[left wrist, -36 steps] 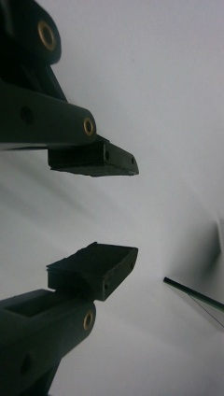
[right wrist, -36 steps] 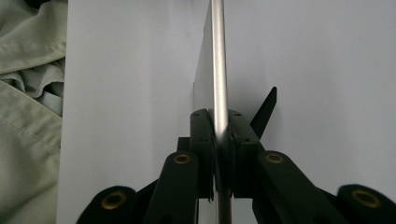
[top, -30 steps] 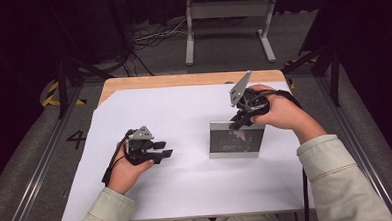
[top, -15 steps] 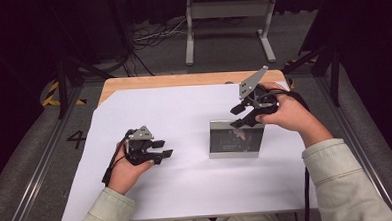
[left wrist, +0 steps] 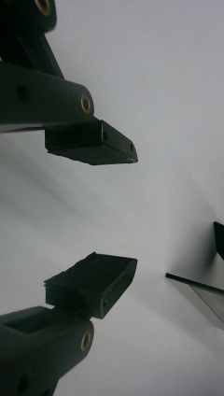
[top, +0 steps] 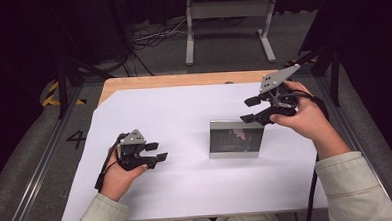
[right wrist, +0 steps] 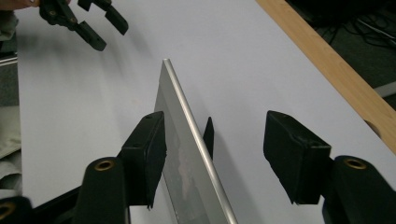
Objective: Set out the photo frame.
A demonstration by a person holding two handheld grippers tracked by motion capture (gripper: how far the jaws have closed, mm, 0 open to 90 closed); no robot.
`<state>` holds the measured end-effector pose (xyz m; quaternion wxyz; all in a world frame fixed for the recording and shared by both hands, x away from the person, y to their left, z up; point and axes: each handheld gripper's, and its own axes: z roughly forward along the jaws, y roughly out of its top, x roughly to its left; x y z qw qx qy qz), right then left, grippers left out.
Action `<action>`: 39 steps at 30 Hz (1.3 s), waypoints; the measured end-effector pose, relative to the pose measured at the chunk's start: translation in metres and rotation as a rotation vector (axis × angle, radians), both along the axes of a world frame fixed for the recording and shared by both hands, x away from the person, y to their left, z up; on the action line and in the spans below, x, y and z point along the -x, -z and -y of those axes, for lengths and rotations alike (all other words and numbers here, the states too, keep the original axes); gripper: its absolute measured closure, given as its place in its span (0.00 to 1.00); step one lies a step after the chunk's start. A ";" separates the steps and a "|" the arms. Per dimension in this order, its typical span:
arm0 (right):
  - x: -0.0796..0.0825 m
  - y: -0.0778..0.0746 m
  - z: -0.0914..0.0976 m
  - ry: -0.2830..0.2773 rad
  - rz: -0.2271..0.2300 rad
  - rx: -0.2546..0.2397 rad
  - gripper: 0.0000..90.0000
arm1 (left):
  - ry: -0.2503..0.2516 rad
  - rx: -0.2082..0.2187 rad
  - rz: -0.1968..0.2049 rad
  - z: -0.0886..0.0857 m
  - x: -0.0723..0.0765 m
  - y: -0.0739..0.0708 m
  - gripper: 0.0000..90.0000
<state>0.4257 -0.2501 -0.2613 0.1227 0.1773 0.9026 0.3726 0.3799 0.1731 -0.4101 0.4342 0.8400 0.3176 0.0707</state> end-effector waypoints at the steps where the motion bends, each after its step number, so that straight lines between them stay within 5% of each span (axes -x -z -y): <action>1: 0.003 -0.001 0.003 0.012 0.009 -0.005 0.43 | -0.002 0.002 -0.001 -0.002 0.001 0.000 0.49; 9: 0.024 -0.010 0.030 0.117 0.034 -0.085 0.40 | -0.033 0.017 0.004 -0.016 0.005 0.002 0.49; 21: 0.049 -0.002 0.071 0.228 0.061 -0.132 0.38 | -0.060 0.025 0.021 -0.027 0.007 0.003 0.49; 33: 0.068 0.040 0.098 0.334 0.088 -0.159 0.33 | -0.071 0.025 0.010 -0.031 0.006 0.007 0.49; 39: 0.075 0.072 0.107 0.388 0.110 -0.244 0.33 | -0.076 0.018 0.013 -0.034 0.003 0.010 0.49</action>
